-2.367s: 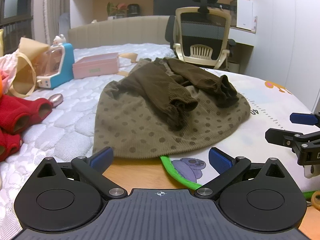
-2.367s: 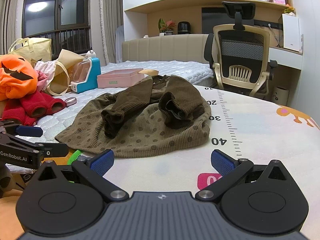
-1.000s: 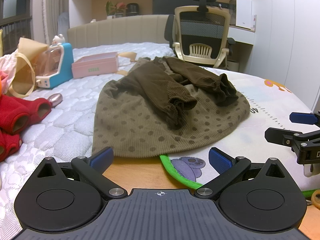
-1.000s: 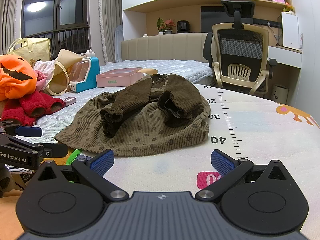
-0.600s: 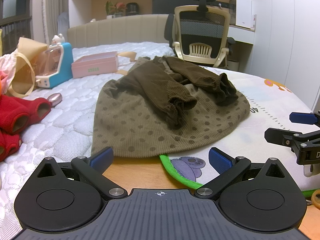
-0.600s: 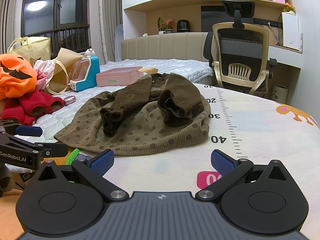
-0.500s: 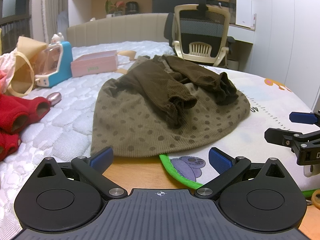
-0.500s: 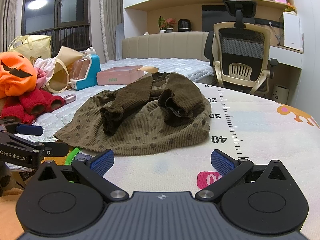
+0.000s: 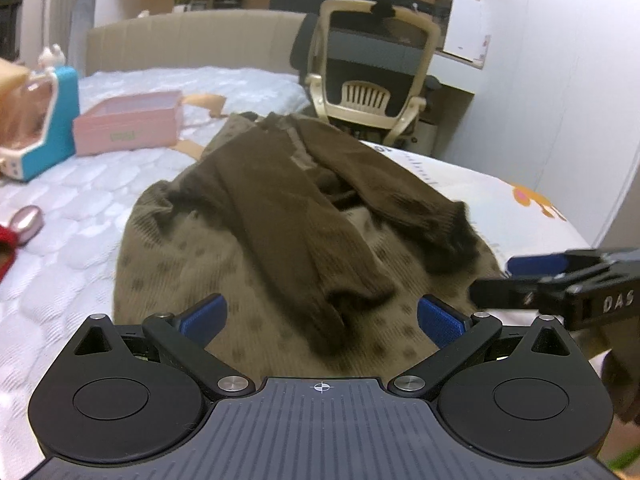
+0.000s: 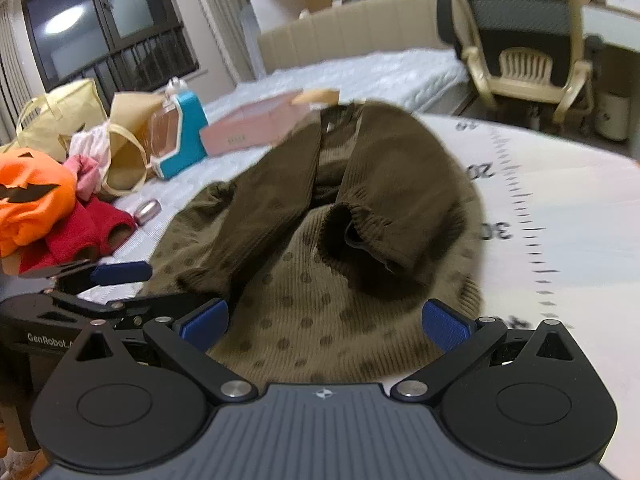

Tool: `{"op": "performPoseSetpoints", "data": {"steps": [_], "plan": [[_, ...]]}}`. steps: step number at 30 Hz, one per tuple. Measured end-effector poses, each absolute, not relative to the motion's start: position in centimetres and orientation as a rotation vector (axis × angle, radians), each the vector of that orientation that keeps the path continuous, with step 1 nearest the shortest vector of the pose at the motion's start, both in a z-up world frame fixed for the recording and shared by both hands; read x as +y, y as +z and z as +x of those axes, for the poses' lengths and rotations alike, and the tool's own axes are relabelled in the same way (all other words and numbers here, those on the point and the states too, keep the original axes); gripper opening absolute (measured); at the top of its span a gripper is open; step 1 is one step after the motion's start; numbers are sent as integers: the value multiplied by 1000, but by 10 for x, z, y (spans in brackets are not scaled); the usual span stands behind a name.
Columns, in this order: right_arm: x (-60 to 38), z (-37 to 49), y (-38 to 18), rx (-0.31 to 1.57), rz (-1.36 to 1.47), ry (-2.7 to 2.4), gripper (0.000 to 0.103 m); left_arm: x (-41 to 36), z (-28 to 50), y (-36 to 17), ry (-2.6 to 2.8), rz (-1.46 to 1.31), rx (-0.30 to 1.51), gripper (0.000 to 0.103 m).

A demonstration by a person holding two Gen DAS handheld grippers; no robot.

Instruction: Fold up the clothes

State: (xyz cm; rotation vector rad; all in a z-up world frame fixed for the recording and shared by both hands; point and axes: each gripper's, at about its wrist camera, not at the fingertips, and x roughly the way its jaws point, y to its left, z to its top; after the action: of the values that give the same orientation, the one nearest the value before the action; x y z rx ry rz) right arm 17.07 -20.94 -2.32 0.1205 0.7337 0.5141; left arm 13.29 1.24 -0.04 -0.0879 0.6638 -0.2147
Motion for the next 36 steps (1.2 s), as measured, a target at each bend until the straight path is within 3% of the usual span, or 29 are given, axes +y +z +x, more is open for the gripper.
{"op": "performPoseSetpoints", "data": {"steps": [10, 14, 16, 20, 22, 23, 25, 30, 31, 32, 33, 36], "plan": [[-200, 204, -51, 843, 234, 500, 103, 44, 172, -30, -348, -232, 858, 103], [-184, 209, -41, 897, 76, 551, 103, 41, 171, -22, -435, -162, 882, 103], [-186, 204, -19, 819, 43, 629, 103, 48, 169, -8, -508, -172, 859, 103], [-194, 210, 32, 542, -94, 609, 103, 79, 181, 36, -459, -123, 630, 103], [-197, 244, 40, 518, -118, 563, 101, 95, 215, 38, -363, -90, 595, 103], [-198, 268, 37, 541, -118, 534, 97, 102, 233, 33, -315, -89, 605, 103], [-198, 321, 21, 616, -94, 463, 79, 117, 270, 16, -253, -133, 658, 103], [-196, 401, -31, 699, 2, 395, 76, 143, 324, -28, -203, -278, 781, 101], [-196, 411, -41, 713, 22, 398, 76, 144, 330, -35, -196, -292, 805, 96], [-195, 417, -49, 737, 54, 409, 75, 144, 333, -40, -200, -297, 821, 78], [-192, 415, -52, 747, 59, 425, 69, 143, 334, -44, -210, -296, 832, 73], [-178, 397, -53, 750, 13, 471, 37, 132, 327, -38, -230, -233, 822, 56]]}}
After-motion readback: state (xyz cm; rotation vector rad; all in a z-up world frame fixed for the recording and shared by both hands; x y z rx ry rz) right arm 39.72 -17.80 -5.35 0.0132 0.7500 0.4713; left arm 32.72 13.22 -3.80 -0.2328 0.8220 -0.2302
